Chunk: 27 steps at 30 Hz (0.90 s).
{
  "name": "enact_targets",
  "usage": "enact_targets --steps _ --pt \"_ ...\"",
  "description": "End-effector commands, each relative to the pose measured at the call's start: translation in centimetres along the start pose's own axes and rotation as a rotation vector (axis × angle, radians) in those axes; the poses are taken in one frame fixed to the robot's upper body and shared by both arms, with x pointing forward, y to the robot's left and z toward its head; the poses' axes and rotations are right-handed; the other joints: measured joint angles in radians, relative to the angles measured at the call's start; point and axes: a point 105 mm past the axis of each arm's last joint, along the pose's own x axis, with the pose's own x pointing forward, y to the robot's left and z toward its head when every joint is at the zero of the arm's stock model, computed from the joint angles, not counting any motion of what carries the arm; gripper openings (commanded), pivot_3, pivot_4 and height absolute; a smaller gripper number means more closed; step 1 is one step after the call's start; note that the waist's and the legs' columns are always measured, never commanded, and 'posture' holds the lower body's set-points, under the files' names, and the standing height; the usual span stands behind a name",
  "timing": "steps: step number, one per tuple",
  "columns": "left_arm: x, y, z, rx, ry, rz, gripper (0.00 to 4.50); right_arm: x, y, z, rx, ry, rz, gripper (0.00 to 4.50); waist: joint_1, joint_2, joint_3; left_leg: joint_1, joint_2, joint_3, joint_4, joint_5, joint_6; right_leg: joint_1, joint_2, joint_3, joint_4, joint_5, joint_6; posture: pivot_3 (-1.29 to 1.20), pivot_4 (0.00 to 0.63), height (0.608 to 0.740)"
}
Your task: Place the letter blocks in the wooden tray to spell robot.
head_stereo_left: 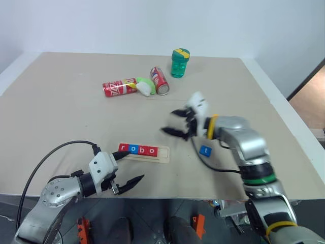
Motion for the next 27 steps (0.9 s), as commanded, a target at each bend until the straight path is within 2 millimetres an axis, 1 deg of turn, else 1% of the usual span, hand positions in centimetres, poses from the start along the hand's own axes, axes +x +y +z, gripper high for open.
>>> enact_targets --steps 1,4,6,8,10,12,14,19,24,27 --pt "0.3 -0.7 1.5 0.035 -0.036 -0.064 4.50 -3.2 -0.5 -0.7 -0.004 -0.003 -0.272 4.49 -0.001 0.000 0.000 0.000 0.000 0.000 0.000 -0.001 -0.001 0.000 0.000 0.001 0.000 -0.002 0.003 0.00 0.150 0.740" --pt "0.6 -0.4 1.5 0.048 -0.038 -0.064 4.50 -4.8 -0.3 -1.8 0.040 0.007 -0.453 4.49 -0.019 0.002 0.001 0.000 0.001 0.001 -0.001 -0.001 -0.002 -0.002 0.001 0.003 0.001 -0.002 0.002 0.00 0.150 0.740" --pt "0.9 -0.1 1.5 0.059 -0.039 -0.058 4.50 -5.4 0.2 -2.4 0.062 0.010 -0.526 4.49 -0.021 0.004 0.000 0.001 0.002 0.001 -0.001 -0.001 -0.002 -0.003 0.002 0.004 0.002 -0.001 0.001 0.00 0.150 0.740" --pt "1.1 0.1 1.4 0.063 -0.042 -0.053 4.50 -5.4 1.2 -2.8 0.099 0.007 -0.546 4.49 -0.021 0.004 0.000 0.001 0.004 0.001 0.000 -0.001 -0.002 -0.002 0.004 0.003 0.002 0.000 0.001 0.00 0.150 0.740" --pt "1.5 0.2 1.4 0.071 -0.047 -0.053 4.50 -5.4 2.1 -3.8 0.137 0.036 -0.586 4.49 -0.021 0.003 0.000 0.002 0.004 0.001 0.000 0.000 -0.002 -0.001 0.005 0.003 0.002 0.002 0.000 0.00 0.150 0.740" --pt "1.9 0.5 1.5 0.080 -0.054 -0.045 4.50 -5.4 2.6 -4.5 0.164 0.052 -0.604 4.49 -0.021 0.003 0.000 0.002 0.004 0.001 0.000 0.001 -0.001 0.000 0.005 0.002 0.002 0.002 -0.002 0.00 0.150 0.740" --pt "2.1 0.7 1.7 0.091 -0.068 -0.033 4.50 -5.1 3.3 -5.1 0.181 0.074 -0.588 4.49 -0.021 0.003 0.000 0.002 0.004 0.002 0.001 0.002 -0.001 -0.001 0.004 0.003 0.002 0.001 -0.004 0.00 0.150 0.740" --pt "2.5 0.9 1.9 0.104 -0.078 -0.033 4.50 -4.6 4.7 -6.9 0.205 0.136 -0.566 4.49 -0.021 0.003 0.000 0.002 0.002 0.003 0.001 0.003 0.000 0.000 0.002 0.004 0.001 0.001 -0.003 0.00 0.150 0.740" --pt "2.4 1.4 1.9 0.118 -0.071 -0.045 4.50 -4.2 4.8 -9.0 0.255 0.204 -0.616 4.49 -0.021 0.003 0.000 0.002 0.003 0.002 0.001 0.003 0.000 -0.001 0.003 0.003 0.001 0.001 -0.003 0.00 0.150 0.740" --pt "2.4 1.4 1.8 0.120 -0.065 -0.051 4.50 -3.9 4.4 -9.3 0.279 0.199 -0.645 4.49 -0.021 0.002 -0.001 0.002 0.003 0.002 0.001 0.003 0.000 0.000 0.003 0.003 0.001 0.001 -0.003 0.00 0.150 0.740"
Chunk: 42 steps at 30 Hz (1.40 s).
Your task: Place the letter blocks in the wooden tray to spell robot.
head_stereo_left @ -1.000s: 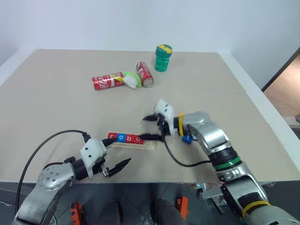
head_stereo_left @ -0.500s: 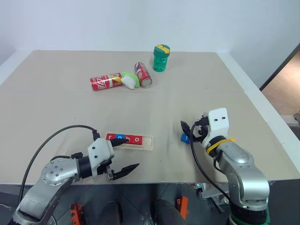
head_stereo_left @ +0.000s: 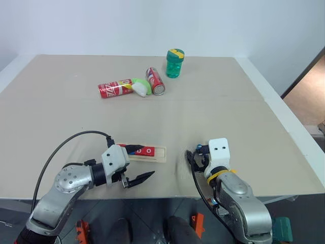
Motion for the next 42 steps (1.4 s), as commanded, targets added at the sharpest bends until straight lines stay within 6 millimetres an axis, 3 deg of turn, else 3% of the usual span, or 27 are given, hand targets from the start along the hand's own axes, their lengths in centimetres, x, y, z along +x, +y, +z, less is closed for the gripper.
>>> enact_targets --steps 1,5,9,11,13,19,27,35,36,42 --pt "-0.2 0.2 0.7 0.039 -0.017 -0.006 4.50 0.5 -0.4 0.1 0.014 -0.008 -0.041 4.49 0.000 0.000 0.000 0.000 0.000 0.000 0.000 0.000 0.000 0.000 0.000 0.000 0.000 0.000 0.000 0.00 0.150 0.740" --pt "-0.3 0.3 0.5 0.042 -0.007 -0.011 4.50 0.8 -0.1 -0.1 0.031 0.004 -0.038 3.37 0.000 -0.001 0.000 0.000 0.000 0.000 0.000 0.000 0.000 0.000 0.000 0.000 0.000 0.000 0.000 0.00 0.150 0.740" --pt "-0.4 0.5 0.3 0.047 -0.001 -0.011 4.50 0.6 0.4 -0.6 0.045 0.023 -0.027 1.86 0.000 -0.001 -0.001 0.000 0.000 0.000 0.000 0.000 0.000 0.000 -0.001 0.000 0.000 0.000 0.000 0.00 0.150 0.740" --pt "-0.4 0.5 0.3 0.048 0.002 -0.012 4.50 0.5 0.7 -0.7 0.046 0.028 -0.015 1.40 0.000 -0.002 -0.001 0.000 0.000 0.000 0.000 0.000 0.000 0.001 -0.001 0.000 0.000 0.000 0.000 0.00 0.150 0.740" --pt "-0.4 0.5 0.2 0.049 0.006 -0.017 4.50 0.5 1.4 -0.3 0.037 0.013 0.026 1.26 0.001 -0.002 -0.001 0.000 -0.001 0.000 0.000 0.000 0.000 0.001 -0.001 0.000 0.000 0.000 0.000 0.00 0.150 0.740" --pt "-0.5 1.0 0.2 0.032 -0.006 0.014 4.50 1.3 4.6 2.2 0.034 -0.049 0.175 1.26 -0.005 -0.002 -0.001 0.000 0.001 0.000 0.000 0.000 0.000 0.000 0.000 0.000 0.000 0.001 -0.001 0.00 0.150 0.740" --pt "-0.7 1.2 0.4 0.015 -0.020 0.067 4.50 3.0 5.3 2.1 0.010 -0.024 0.172 1.26 -0.014 -0.002 -0.001 -0.001 0.001 -0.001 -0.001 0.000 0.000 0.000 0.001 -0.001 0.000 0.002 0.003 0.00 0.150 0.740" --pt "-0.9 0.8 0.1 0.018 -0.003 0.072 4.50 3.2 5.9 2.4 0.042 -0.028 0.203 1.26 -0.016 -0.002 -0.001 0.000 0.001 -0.001 -0.001 0.000 0.000 0.000 0.001 -0.001 0.000 0.002 0.002 0.00 0.150 0.740" --pt "-1.0 0.7 0.0 0.018 0.002 0.071 4.50 3.1 5.9 2.6 0.041 -0.038 0.204 2.28 -0.017 -0.002 -0.001 0.000 0.001 -0.001 -0.001 0.000 0.000 0.000 0.001 -0.001 0.000 0.002 0.002 0.00 0.150 0.740" --pt "-0.8 0.4 0.0 0.019 0.000 0.069 4.50 2.2 4.9 6.3 0.050 -0.133 0.240 4.41 -0.017 -0.001 -0.001 -0.001 0.001 -0.001 -0.001 0.000 0.000 -0.001 0.001 -0.001 0.000 0.002 0.002 0.00 0.150 0.740"
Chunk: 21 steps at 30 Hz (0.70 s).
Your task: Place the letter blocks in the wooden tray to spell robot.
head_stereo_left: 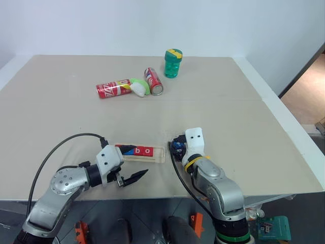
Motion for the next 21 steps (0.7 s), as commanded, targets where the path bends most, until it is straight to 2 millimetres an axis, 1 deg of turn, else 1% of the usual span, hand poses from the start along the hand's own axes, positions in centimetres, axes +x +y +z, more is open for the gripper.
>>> enact_targets --steps 1,4,6,7,8,10,12,14,17,20,21 --pt "0.2 -0.4 1.4 0.049 -0.042 -0.008 4.50 -1.3 -1.2 4.7 -0.032 -0.137 0.040 4.49 0.000 0.000 0.000 0.000 0.000 0.000 0.000 0.000 0.000 0.000 0.000 0.000 0.000 0.000 0.000 0.00 0.150 0.740" --pt "0.4 -0.2 1.5 0.061 -0.050 -0.007 4.50 -1.4 -3.3 7.0 -0.137 -0.143 0.202 4.49 0.001 0.001 0.001 0.000 -0.001 0.001 0.001 0.000 0.000 0.001 -0.003 0.001 -0.001 -0.001 0.001 0.00 0.150 0.740" --pt "0.5 -0.1 1.6 0.064 -0.060 -0.007 4.50 -1.3 -4.3 7.6 -0.225 -0.120 0.345 4.49 0.001 0.000 0.001 0.000 -0.005 0.002 0.001 0.000 0.000 0.002 -0.004 0.001 -0.002 -0.001 0.001 0.00 0.150 0.740" --pt "0.5 -0.1 1.7 0.065 -0.072 -0.014 4.50 -1.2 -4.7 7.3 -0.320 -0.093 0.451 4.49 0.001 0.000 0.001 0.000 -0.005 0.002 0.001 0.000 0.001 0.002 -0.004 0.001 -0.003 -0.001 0.001 0.00 0.150 0.740" --pt "0.6 -0.2 1.9 0.061 -0.085 -0.021 4.50 -1.5 -4.8 6.5 -0.396 -0.048 0.587 4.49 0.001 0.001 0.001 0.000 -0.005 0.002 0.001 0.000 0.001 0.002 -0.004 0.001 -0.003 -0.001 0.001 0.00 0.150 0.740" --pt "0.6 -0.5 2.2 0.046 -0.112 -0.042 4.50 -1.7 -5.3 4.9 -0.484 0.027 0.788 4.49 0.001 0.001 0.002 0.001 -0.005 0.002 0.000 0.000 0.002 0.003 -0.003 0.001 -0.003 -0.002 0.001 0.00 0.150 0.740" --pt "0.7 -0.8 2.5 0.033 -0.126 -0.053 4.50 -1.5 -5.6 3.9 -0.562 0.057 0.914 4.49 -0.003 0.001 0.002 0.002 -0.004 0.002 -0.001 -0.002 0.005 0.004 -0.002 0.001 -0.003 -0.001 0.003 0.00 0.150 0.740" --pt "0.7 -1.0 2.6 0.032 -0.127 -0.061 4.50 -1.0 -5.8 3.2 -0.634 0.070 0.985 4.49 -0.006 0.002 0.002 0.003 -0.002 0.003 -0.001 -0.004 0.007 0.003 0.000 0.002 -0.002 -0.002 0.002 0.00 0.150 0.740" --pt "0.6 -1.0 2.7 0.036 -0.127 -0.053 4.50 0.2 -5.7 2.7 -0.709 0.055 1.031 4.49 -0.006 0.003 0.003 0.003 0.000 0.000 -0.001 -0.004 0.007 0.003 0.003 0.002 -0.001 -0.001 0.000 0.00 0.150 0.740" --pt "0.4 -0.9 2.5 0.037 -0.112 -0.029 4.50 1.4 -4.7 2.7 -0.686 0.033 1.047 4.49 -0.006 0.003 0.004 0.003 0.000 0.000 -0.001 -0.004 0.007 0.003 0.004 0.002 -0.001 -0.001 0.000 0.00 0.150 0.740" --pt "0.3 -1.0 2.4 0.036 -0.107 -0.024 4.50 1.7 -4.5 2.4 -0.685 0.037 1.048 4.49 -0.006 0.003 0.004 0.003 0.000 0.000 -0.001 -0.004 0.007 0.003 0.003 0.002 -0.001 -0.001 0.000 0.00 0.150 0.740"
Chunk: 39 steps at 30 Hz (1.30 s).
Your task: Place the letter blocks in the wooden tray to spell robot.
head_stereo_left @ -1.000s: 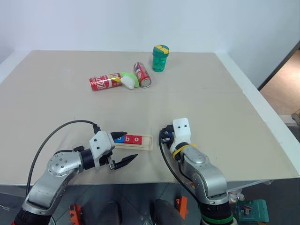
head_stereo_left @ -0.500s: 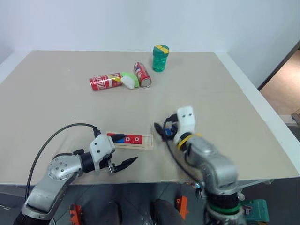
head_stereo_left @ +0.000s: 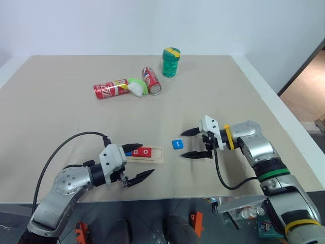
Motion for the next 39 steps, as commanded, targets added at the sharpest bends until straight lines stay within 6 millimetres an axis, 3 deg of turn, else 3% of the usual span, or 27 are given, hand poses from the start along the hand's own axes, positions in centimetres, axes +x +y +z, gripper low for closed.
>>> enact_targets --steps 1,3,11,22,23,25,27,31,36,39 --pt "-0.4 -0.3 0.7 0.031 -0.006 0.022 4.50 1.8 -0.8 0.4 -0.041 -0.021 0.019 4.49 0.001 0.000 0.000 0.000 0.000 0.000 0.000 0.000 0.000 0.000 0.000 0.000 0.000 0.000 0.000 0.00 0.150 0.740" --pt "-0.6 -0.3 0.8 0.030 -0.002 0.029 4.50 2.0 -0.6 -0.6 -0.029 0.004 0.024 4.24 0.000 0.000 0.000 0.002 0.000 0.001 0.001 0.000 0.000 0.002 -0.001 0.001 0.000 0.001 0.000 0.00 0.150 0.740" --pt "-1.0 -0.2 0.6 0.012 0.011 0.054 4.50 2.1 -0.2 -2.7 0.103 0.003 -0.055 4.24 0.006 0.000 0.000 0.004 -0.005 0.001 0.002 0.000 -0.001 0.006 -0.006 0.001 0.000 0.001 0.000 0.00 0.150 0.740" --pt "-0.5 0.2 0.3 0.003 0.013 0.045 4.50 2.0 3.5 -2.9 0.175 -0.003 -0.152 4.24 0.015 -0.002 -0.001 0.014 -0.006 0.000 0.001 0.000 -0.001 0.015 -0.007 0.001 0.000 -0.005 0.000 0.00 0.150 0.740" --pt "-0.5 0.3 0.4 0.002 0.011 0.042 4.50 2.0 3.6 -2.8 0.179 -0.003 -0.161 3.60 0.015 -0.002 -0.001 0.014 -0.006 0.000 0.001 0.000 -0.002 0.015 -0.007 0.000 0.000 -0.005 0.002 0.00 0.150 0.740" --pt "-0.4 0.3 0.3 0.002 0.010 0.037 4.50 1.9 3.7 -2.7 0.192 -0.001 -0.181 3.24 0.015 -0.002 -0.001 0.014 -0.006 0.000 0.001 -0.001 -0.002 0.015 -0.006 0.000 0.000 -0.005 0.001 0.00 0.150 0.740" --pt "-0.3 0.4 0.3 0.001 0.010 0.033 4.50 1.8 3.6 -2.7 0.205 0.007 -0.209 2.40 0.016 -0.002 -0.001 0.014 -0.006 -0.001 0.000 -0.001 -0.002 0.015 -0.006 -0.001 0.000 -0.005 0.001 0.00 0.150 0.740" --pt "-0.2 0.4 0.2 0.002 0.012 0.024 4.50 1.8 3.5 -2.9 0.229 0.021 -0.244 1.20 0.015 -0.002 -0.002 0.014 -0.006 0.000 0.000 -0.001 -0.002 0.015 -0.006 0.000 0.000 -0.006 -0.001 0.00 0.150 0.740" --pt "-0.3 0.8 0.1 -0.002 0.014 0.053 4.50 1.7 3.1 -2.6 0.242 0.012 -0.290 1.20 0.015 -0.002 -0.001 0.014 -0.006 0.000 0.001 -0.001 -0.002 0.015 -0.006 0.000 0.000 -0.006 -0.001 0.00 0.150 0.740" --pt "-1.0 1.9 -0.3 -0.021 0.025 0.147 4.50 1.3 1.9 -0.4 0.204 -0.044 -0.299 1.20 0.015 -0.002 -0.001 0.014 -0.006 0.000 0.001 -0.001 -0.002 0.015 -0.006 0.000 0.000 -0.006 -0.002 0.00 0.150 0.740"
